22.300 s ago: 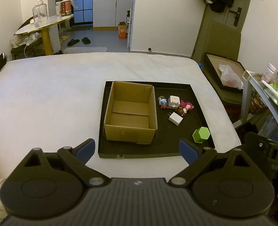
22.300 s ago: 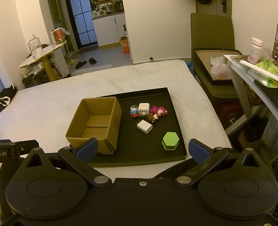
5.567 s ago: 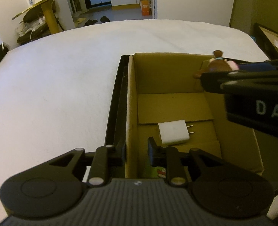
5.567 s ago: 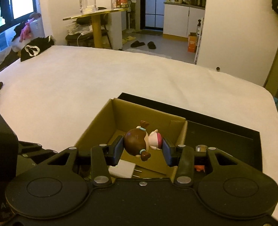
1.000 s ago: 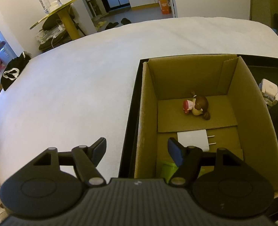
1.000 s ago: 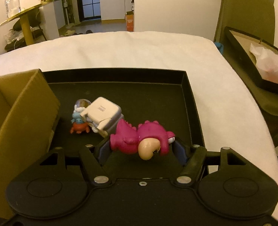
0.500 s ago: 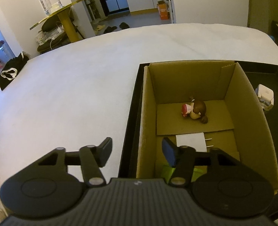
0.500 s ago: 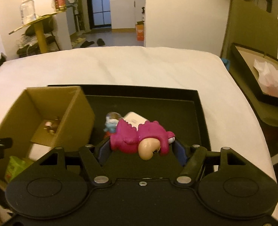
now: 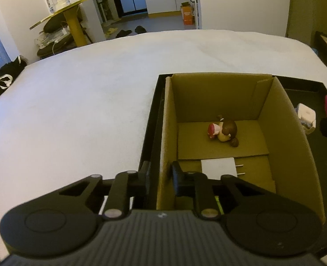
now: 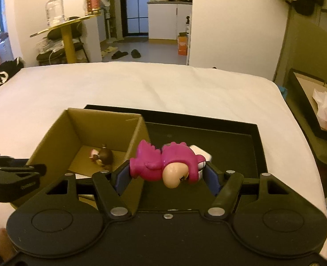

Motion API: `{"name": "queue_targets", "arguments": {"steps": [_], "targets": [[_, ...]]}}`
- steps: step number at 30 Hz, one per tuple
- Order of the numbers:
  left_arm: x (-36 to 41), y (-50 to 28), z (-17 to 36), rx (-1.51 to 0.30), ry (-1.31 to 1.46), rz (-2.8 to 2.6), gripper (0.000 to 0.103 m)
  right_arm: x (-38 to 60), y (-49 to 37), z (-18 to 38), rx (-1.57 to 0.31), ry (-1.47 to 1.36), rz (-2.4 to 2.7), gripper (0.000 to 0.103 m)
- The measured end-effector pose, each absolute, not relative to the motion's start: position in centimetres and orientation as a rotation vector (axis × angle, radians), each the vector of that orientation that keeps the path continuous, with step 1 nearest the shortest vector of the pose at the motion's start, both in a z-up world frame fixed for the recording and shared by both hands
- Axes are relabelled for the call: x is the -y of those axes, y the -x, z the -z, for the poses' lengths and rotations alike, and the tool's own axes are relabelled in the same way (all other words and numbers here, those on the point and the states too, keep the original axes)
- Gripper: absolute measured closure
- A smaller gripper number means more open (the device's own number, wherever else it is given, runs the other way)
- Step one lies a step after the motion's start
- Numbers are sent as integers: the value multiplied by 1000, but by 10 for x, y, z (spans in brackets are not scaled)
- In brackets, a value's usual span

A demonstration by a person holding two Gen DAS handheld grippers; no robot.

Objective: Organize rigid objects
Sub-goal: 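Lift the pink dinosaur into the box and release it with the right gripper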

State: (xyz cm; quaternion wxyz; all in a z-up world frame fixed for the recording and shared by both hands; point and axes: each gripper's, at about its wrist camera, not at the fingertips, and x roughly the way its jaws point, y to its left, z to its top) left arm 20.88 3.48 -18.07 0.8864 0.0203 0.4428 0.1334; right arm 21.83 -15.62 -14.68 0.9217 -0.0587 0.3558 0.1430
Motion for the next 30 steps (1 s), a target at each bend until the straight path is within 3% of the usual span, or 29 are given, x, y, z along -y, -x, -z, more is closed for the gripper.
{"name": "queue_targets", "arguments": {"steps": [7,30], "targets": [[-35,-205,177,-902,-20,-246,94,136,-213,140,-718,155,-322,36],[-51,-204,177,-915,74,-211,94,87,-216,142,-726,253,-376,36]]}}
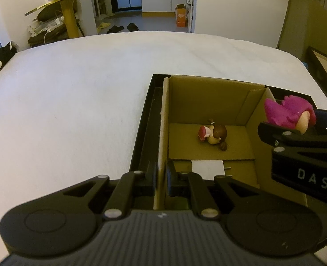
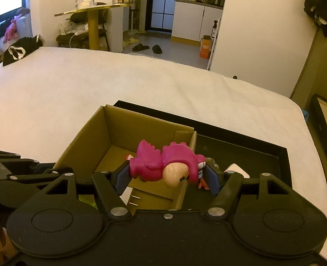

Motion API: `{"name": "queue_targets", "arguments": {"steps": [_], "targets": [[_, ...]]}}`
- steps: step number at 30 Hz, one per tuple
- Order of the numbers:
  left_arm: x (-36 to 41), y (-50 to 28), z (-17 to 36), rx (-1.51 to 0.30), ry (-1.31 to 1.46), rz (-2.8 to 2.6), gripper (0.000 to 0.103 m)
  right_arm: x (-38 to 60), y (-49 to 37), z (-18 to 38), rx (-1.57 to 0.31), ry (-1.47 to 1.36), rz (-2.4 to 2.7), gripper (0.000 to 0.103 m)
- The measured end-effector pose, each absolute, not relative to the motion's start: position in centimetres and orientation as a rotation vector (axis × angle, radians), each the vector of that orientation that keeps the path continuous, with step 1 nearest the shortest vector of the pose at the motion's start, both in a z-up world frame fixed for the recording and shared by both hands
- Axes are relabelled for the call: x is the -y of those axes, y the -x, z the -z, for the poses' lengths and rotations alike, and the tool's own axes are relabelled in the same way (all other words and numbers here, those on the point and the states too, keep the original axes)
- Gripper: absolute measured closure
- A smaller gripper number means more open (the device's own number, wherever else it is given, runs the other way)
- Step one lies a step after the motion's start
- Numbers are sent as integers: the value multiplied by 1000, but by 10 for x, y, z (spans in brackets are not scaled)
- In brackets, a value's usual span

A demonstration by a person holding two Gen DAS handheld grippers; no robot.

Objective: Organize rigid objects
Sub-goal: 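Lift the pink dinosaur into the box and release it with the right gripper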

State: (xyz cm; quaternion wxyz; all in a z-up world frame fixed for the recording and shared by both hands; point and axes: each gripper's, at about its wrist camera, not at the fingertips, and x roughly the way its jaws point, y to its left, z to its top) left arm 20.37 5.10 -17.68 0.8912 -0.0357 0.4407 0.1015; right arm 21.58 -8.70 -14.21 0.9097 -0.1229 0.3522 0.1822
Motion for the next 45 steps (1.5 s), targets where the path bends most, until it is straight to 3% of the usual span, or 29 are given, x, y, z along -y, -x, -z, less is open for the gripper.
{"name": "queue_targets", "arguments": {"steps": [19,24,45], "targets": [[-53,-206,179,-932,101,-198,94,73,-214,153,-692,426,-346,32],[-52,-206,180,-936,90,-200,94,82,-208,150,-685,412,-349,27],[-45,-206,180,-941,47,-214,92,99,-206,153,-716,362,-358,27]]}}
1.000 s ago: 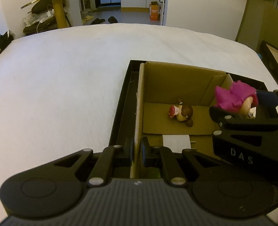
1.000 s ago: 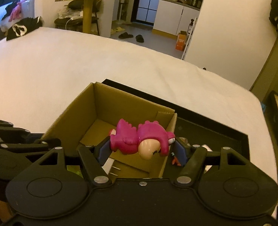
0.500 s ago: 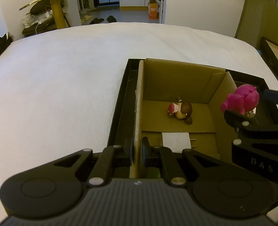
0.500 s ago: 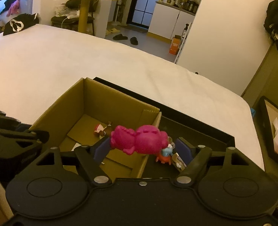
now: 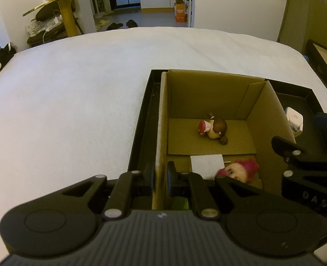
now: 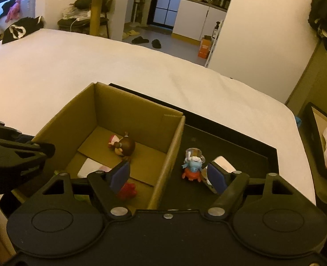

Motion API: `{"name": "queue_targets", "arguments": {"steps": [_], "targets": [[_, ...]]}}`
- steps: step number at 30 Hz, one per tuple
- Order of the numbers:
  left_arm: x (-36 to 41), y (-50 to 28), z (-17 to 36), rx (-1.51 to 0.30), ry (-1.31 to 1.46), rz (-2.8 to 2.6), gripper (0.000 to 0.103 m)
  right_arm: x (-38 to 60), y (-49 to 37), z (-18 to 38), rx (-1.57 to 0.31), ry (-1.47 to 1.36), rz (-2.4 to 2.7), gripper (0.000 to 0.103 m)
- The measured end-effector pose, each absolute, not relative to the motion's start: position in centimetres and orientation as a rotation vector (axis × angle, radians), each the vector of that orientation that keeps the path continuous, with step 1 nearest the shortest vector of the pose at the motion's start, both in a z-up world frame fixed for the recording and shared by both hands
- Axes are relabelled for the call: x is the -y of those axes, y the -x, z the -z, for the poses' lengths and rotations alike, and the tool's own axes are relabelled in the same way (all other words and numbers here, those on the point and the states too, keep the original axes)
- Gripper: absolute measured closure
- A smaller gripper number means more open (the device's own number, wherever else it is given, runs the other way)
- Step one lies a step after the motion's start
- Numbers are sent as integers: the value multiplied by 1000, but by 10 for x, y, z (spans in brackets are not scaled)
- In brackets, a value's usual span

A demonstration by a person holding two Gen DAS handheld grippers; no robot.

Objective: Organize rigid objects
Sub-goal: 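Lift the pink dinosaur into the box and release it with the right gripper, then grasp the white cube on the tray with the right gripper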

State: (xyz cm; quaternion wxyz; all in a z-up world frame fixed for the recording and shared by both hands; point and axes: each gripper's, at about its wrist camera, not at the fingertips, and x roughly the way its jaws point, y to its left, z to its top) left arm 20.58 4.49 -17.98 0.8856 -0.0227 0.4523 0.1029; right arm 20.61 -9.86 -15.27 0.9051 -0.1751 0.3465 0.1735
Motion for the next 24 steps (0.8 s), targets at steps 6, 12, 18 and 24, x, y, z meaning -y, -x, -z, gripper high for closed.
{"name": "queue_targets", "arguments": {"steps": [6,12,18,24], "targets": [[-43,-205,177,-944,32,-211,89,113,-208,150,-709,341,-342,27],[-37,-203,175,-938,10,-204,74,138,-216,151,-717,300,-312,27],[-30,-202,173,-926,-32,-214,54,159,-222,163,-735,267,-291,27],[-25,-205,175,-926,-77,-246,40,181,-233,176,-744,198,-278,27]]}}
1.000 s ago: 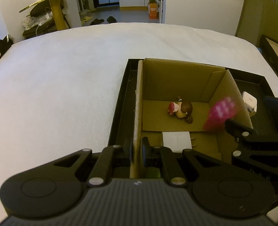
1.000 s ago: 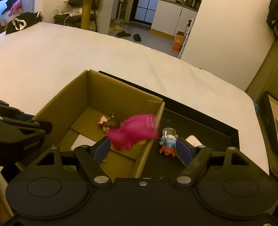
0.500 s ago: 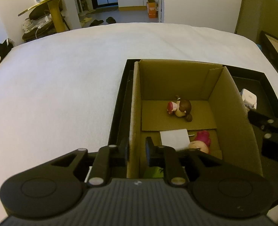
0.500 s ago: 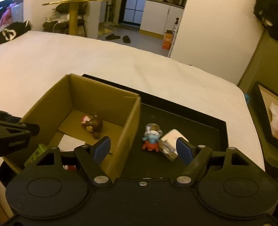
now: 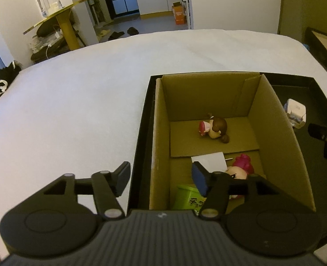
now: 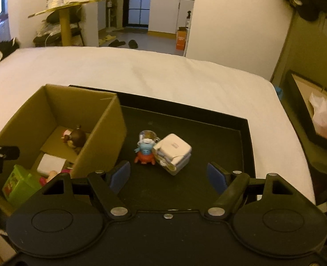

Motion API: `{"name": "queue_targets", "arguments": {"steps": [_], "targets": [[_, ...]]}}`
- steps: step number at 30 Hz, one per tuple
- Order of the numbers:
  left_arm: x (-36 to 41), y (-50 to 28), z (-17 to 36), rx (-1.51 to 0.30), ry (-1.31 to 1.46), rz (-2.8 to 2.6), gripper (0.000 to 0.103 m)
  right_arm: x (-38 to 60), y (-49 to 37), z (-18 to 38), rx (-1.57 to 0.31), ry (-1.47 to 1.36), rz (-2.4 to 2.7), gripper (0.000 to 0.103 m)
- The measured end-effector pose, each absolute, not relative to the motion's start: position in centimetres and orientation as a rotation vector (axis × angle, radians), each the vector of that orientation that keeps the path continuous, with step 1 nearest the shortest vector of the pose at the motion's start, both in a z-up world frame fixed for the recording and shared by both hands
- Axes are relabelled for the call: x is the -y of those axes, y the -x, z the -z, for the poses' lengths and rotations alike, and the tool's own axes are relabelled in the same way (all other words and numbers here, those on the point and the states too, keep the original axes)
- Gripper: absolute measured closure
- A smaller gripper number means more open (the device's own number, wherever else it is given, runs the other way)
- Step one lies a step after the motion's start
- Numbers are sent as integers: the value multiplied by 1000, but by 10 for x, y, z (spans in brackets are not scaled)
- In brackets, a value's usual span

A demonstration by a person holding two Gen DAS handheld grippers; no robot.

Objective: Organize rigid objects
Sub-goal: 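Grasp the white cube on the tray with the right gripper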

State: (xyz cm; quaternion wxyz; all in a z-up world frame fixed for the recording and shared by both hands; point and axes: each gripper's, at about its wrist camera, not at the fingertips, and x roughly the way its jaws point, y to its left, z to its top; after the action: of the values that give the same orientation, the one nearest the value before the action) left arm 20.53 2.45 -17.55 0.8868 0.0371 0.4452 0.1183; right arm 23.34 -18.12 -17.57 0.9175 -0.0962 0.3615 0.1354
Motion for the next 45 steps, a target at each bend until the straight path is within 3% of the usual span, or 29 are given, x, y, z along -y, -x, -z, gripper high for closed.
{"name": "queue_targets", "arguments": {"steps": [12,42,45], "targets": [[-13,-212,175,-904,-154,-317,32,202,-252,207,-707,54,-302,27],[-1,-226,189,-933,-253,-404,30,194,-289,231,-722,17,-286,27],[-2,-225,189,-935,-251,-405,30,191,-291,233,-719,20,-299,39]]}}
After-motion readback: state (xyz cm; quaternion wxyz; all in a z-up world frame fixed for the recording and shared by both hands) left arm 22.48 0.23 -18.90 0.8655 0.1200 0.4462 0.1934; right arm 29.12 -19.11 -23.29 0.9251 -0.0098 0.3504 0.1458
